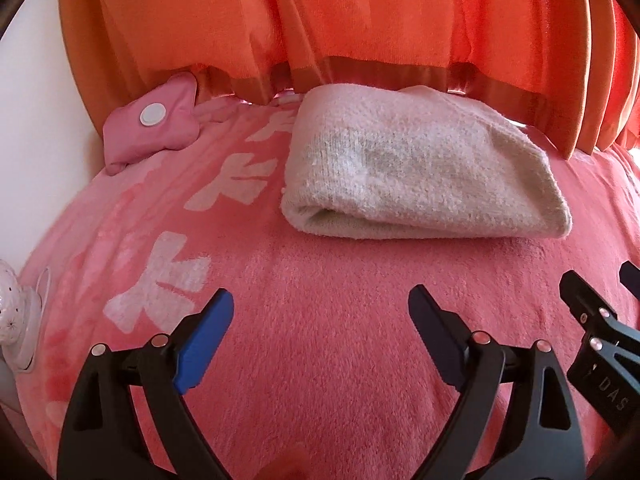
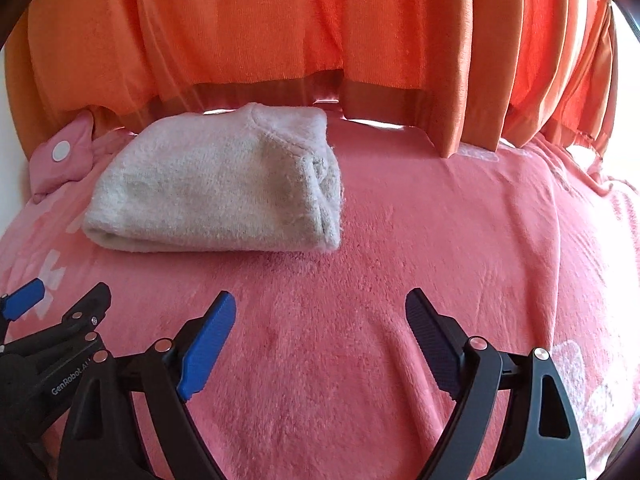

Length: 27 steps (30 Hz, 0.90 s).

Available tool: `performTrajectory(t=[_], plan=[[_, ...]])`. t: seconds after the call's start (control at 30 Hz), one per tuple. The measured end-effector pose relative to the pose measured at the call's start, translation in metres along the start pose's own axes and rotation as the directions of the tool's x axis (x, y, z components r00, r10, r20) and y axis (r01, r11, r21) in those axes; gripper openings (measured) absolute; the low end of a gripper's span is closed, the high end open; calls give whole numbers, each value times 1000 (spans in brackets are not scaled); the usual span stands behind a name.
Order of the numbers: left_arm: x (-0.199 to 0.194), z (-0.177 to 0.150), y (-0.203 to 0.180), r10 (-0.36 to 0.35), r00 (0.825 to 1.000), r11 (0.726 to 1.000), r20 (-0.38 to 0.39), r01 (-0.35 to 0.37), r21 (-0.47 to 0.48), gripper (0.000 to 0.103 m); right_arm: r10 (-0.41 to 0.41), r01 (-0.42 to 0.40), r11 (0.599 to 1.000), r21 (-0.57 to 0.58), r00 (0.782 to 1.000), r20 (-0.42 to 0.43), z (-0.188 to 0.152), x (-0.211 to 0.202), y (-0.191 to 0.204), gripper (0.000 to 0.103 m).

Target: Fold small clothes

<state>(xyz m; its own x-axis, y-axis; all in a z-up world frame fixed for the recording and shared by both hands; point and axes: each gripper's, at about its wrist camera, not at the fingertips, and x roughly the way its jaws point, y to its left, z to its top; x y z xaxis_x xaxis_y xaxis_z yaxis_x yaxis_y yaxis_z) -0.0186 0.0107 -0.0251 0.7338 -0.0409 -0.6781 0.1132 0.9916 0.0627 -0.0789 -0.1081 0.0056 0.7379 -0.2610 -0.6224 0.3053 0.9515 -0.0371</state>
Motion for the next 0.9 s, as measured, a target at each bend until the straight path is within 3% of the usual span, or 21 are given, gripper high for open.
performTrajectory(t=[0.43, 0.9], plan=[[3, -2, -1, 21, 1000, 1000, 8, -21, -3, 86, 1, -1, 999, -50, 1000, 4, -6, 3, 25, 84], [4, -2, 0, 20, 1000, 1000, 7, -20, -9, 85, -6, 6, 999, -38, 1000, -3, -7, 5, 24, 84]])
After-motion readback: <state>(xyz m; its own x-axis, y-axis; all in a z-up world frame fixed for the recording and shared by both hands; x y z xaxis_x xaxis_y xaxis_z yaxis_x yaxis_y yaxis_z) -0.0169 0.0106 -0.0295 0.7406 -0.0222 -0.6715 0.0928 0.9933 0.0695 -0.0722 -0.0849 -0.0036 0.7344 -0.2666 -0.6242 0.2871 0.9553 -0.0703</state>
